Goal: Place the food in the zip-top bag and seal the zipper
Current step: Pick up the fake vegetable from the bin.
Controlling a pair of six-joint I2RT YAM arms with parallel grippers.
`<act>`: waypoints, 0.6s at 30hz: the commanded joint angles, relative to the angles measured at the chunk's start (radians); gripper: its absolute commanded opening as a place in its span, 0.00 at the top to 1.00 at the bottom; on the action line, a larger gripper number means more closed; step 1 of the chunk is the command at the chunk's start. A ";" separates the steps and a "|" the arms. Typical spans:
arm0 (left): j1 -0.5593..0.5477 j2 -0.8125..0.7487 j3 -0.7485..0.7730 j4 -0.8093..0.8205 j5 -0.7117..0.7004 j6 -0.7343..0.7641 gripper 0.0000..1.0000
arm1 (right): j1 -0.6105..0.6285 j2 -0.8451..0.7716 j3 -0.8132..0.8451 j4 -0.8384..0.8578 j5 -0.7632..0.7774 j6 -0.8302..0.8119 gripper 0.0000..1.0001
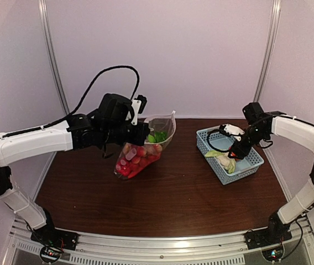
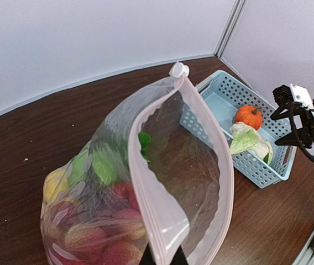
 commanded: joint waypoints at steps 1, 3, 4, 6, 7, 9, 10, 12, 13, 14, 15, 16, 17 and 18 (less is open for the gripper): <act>0.002 -0.038 -0.005 0.045 0.012 -0.006 1.00 | 0.011 0.048 -0.027 0.032 0.033 -0.100 0.31; 0.001 -0.042 -0.008 0.044 0.009 -0.008 1.00 | 0.015 0.066 -0.028 0.033 0.026 -0.115 0.29; 0.001 -0.044 -0.010 0.043 0.007 -0.010 1.00 | 0.018 0.076 -0.031 0.036 0.026 -0.119 0.28; 0.002 -0.046 -0.013 0.043 0.006 -0.014 1.00 | 0.021 0.095 -0.035 0.042 0.025 -0.123 0.28; 0.001 -0.046 -0.015 0.043 0.005 -0.015 1.00 | 0.023 0.102 -0.040 0.052 0.025 -0.122 0.27; 0.001 -0.048 -0.018 0.043 0.002 -0.020 1.00 | 0.030 0.115 -0.052 0.080 0.024 -0.124 0.26; 0.001 -0.049 -0.018 0.043 0.002 -0.023 1.00 | 0.034 0.126 -0.057 0.092 0.026 -0.126 0.25; 0.001 -0.047 -0.017 0.044 0.004 -0.025 1.00 | 0.045 0.145 -0.070 0.132 0.039 -0.123 0.23; 0.002 -0.046 -0.016 0.045 0.007 -0.026 1.00 | 0.051 0.155 -0.078 0.148 0.046 -0.123 0.22; 0.001 -0.045 -0.014 0.046 0.009 -0.029 1.00 | 0.056 0.169 -0.084 0.161 0.053 -0.121 0.21; 0.001 -0.043 -0.014 0.048 0.011 -0.030 1.00 | 0.062 0.183 -0.088 0.171 0.060 -0.117 0.19; 0.001 -0.044 -0.014 0.049 0.013 -0.033 1.00 | 0.067 0.197 -0.087 0.171 0.060 -0.116 0.12; 0.001 -0.045 -0.014 0.048 0.015 -0.034 1.00 | 0.071 0.213 -0.085 0.168 0.060 -0.116 0.02; 0.001 -0.047 -0.016 0.048 0.017 -0.035 1.00 | 0.074 0.223 -0.085 0.169 0.068 -0.111 0.01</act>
